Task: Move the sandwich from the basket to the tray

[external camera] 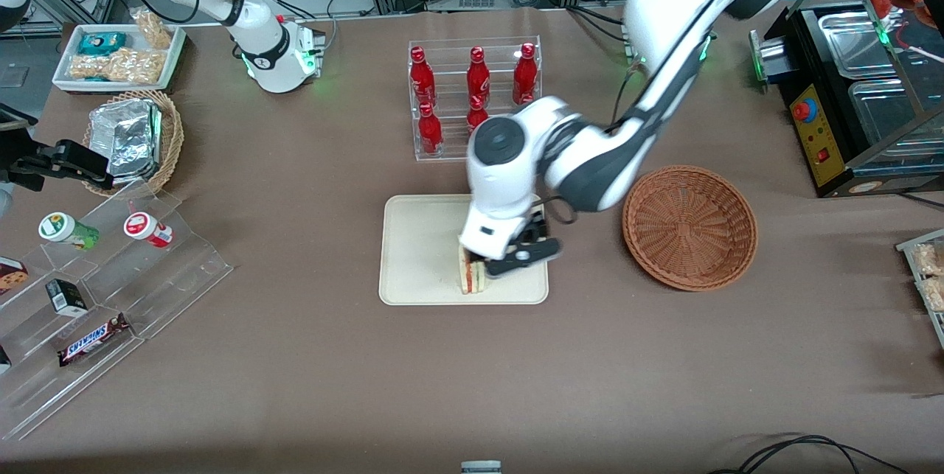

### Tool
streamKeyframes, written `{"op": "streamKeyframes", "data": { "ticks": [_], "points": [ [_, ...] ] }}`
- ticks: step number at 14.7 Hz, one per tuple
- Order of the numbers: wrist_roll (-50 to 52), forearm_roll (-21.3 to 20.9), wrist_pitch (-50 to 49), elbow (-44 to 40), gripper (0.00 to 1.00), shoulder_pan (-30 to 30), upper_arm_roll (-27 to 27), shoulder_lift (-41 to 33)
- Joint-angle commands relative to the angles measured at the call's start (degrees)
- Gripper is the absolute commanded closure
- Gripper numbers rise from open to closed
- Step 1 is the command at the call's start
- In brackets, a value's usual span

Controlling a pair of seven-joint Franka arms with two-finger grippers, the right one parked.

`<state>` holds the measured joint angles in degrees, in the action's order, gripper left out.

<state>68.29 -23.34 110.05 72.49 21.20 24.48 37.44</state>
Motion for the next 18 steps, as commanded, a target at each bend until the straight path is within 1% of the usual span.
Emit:
{"op": "streamKeyframes", "data": {
  "ticks": [1,2,3,5,8,9,10,11,12,14,15,16,18],
  "points": [
    [-9.88,6.0,-4.12,6.08,0.0,-6.84,0.22,-8.59],
    [-15.68,9.25,-7.54,6.17,0.0,-9.39,0.13,-10.61],
    [-21.04,11.19,-11.75,6.17,0.0,-12.38,0.04,-12.63],
    [-28.09,12.87,-18.87,6.08,0.0,-18.7,0.13,-16.06],
    [-34.88,13.23,-26.53,5.82,0.0,-26.18,0.04,-20.72],
    [-37.24,13.41,-27.51,5.99,0.0,-28.12,-0.05,-22.22],
    [-41.44,14.45,-28.48,6.69,0.0,-28.57,-1.0,-25.02],
    [-44.79,15.42,-29.97,8.26,0.0,-27.97,-4.23,-27.39],
    [-47.26,17.26,-31.46,9.41,0.0,-26.4,-7.4,-29.94],
    [-49.13,20.6,-32.53,12.04,0.0,-20.87,-15.47,-34.95],
    [-49.22,21.83,-33.66,12.67,0.0,-19.28,-17.34,-36.54],
    [-49.31,22.72,-34.8,11.63,0.0,-19.35,-17.53,-36.38],
    [-49.31,22.64,-35.34,9.95,0.0,-19.18,-17.45,-36.03]
  ]
}}
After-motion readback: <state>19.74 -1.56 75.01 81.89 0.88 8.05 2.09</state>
